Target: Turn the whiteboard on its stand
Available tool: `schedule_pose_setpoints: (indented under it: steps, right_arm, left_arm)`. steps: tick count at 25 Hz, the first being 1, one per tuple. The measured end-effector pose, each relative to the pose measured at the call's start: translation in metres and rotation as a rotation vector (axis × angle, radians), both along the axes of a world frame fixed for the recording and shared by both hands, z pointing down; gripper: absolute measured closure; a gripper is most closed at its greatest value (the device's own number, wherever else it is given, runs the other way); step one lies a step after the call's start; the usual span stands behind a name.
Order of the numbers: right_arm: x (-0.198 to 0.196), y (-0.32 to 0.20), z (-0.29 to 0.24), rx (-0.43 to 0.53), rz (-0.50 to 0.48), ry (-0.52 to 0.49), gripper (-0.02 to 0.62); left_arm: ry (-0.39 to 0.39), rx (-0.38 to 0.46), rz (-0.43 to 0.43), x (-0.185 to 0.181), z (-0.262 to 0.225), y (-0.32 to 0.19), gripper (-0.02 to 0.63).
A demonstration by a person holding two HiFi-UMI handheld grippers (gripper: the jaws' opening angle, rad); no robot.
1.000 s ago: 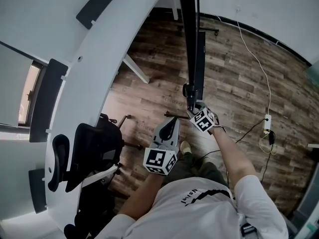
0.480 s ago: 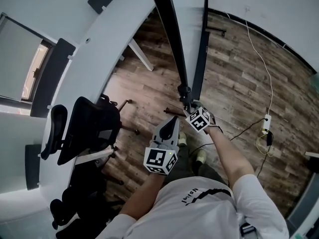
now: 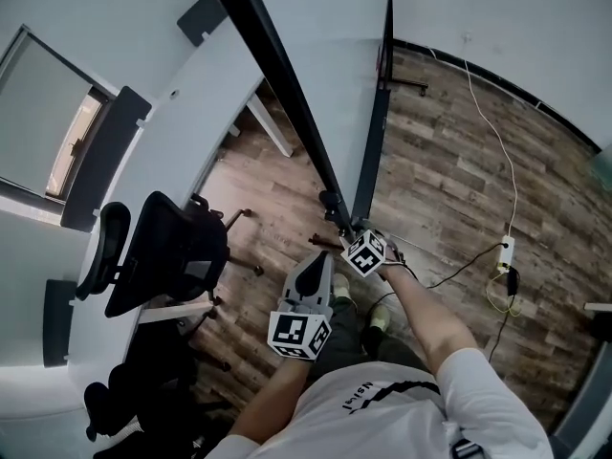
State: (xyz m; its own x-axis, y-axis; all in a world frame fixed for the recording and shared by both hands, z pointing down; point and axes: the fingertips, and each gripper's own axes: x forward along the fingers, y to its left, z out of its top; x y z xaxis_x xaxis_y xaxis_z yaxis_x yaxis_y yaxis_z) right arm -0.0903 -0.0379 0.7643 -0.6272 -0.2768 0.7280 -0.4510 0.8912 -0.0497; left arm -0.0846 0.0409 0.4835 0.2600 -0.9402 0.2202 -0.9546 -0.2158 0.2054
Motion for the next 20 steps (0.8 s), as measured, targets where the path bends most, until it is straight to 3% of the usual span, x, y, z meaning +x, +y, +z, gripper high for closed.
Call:
schedule_pose_setpoints:
  steps: [10, 20]
  right_arm:
    - [0.047, 0.038, -0.053, 0.017, 0.112, -0.106, 0.457]
    - [0.086, 0.049, -0.196, 0.093, 0.373, -0.333, 0.564]
  left_arm:
    - [-0.012, -0.004, 0.042, 0.024, -0.011, 0.025, 0.594]
    - [-0.015, 0.004, 0.146, 0.03, -0.03, 0.026, 0.594]
